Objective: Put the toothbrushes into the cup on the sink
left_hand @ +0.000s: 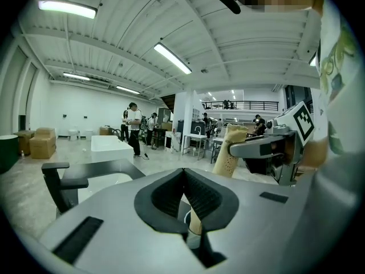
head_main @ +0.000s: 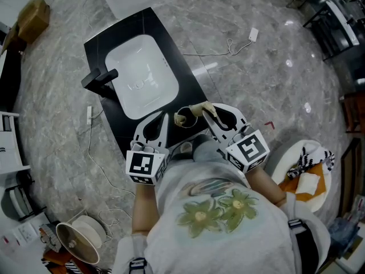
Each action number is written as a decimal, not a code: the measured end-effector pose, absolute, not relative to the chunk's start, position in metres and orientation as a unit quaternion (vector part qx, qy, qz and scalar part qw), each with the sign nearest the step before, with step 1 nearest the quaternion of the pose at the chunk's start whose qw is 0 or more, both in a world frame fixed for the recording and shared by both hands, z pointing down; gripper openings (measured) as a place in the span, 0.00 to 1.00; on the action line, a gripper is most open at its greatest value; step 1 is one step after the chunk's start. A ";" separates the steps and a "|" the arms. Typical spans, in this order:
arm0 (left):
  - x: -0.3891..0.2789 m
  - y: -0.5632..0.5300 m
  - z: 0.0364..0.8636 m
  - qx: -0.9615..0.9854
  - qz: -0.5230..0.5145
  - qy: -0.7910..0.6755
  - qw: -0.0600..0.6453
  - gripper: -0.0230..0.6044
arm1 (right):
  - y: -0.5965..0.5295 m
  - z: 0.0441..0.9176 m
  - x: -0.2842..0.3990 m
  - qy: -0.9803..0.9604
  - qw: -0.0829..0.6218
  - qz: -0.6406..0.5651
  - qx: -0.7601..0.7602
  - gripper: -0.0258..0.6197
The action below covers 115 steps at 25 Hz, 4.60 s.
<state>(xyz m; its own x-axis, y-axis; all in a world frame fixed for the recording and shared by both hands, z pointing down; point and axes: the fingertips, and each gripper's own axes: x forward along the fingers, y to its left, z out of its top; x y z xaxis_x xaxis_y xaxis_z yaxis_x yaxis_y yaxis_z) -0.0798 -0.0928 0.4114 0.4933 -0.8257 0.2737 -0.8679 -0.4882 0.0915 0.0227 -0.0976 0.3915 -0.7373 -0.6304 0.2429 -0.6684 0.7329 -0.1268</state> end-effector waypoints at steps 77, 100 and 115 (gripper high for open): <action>-0.101 -0.111 0.442 0.852 0.082 -0.492 0.156 0.07 | -0.112 0.478 -0.008 -0.917 0.183 0.147 0.323 0.16; -0.103 -0.115 0.448 0.850 0.085 -0.492 0.167 0.07 | -0.113 0.509 -0.012 -0.910 0.218 0.162 0.312 0.16; -0.105 -0.114 0.450 0.849 0.085 -0.490 0.175 0.07 | -0.113 0.524 -0.014 -0.904 0.243 0.178 0.302 0.16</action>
<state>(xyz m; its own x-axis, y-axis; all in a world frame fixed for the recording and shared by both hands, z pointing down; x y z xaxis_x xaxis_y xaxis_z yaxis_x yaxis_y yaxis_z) -0.1052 -0.1137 0.4499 0.5045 -0.8031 0.3170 -0.8630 -0.4576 0.2141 -0.0135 -0.1130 0.5242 -0.6989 -0.4600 0.5477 -0.6335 0.7536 -0.1755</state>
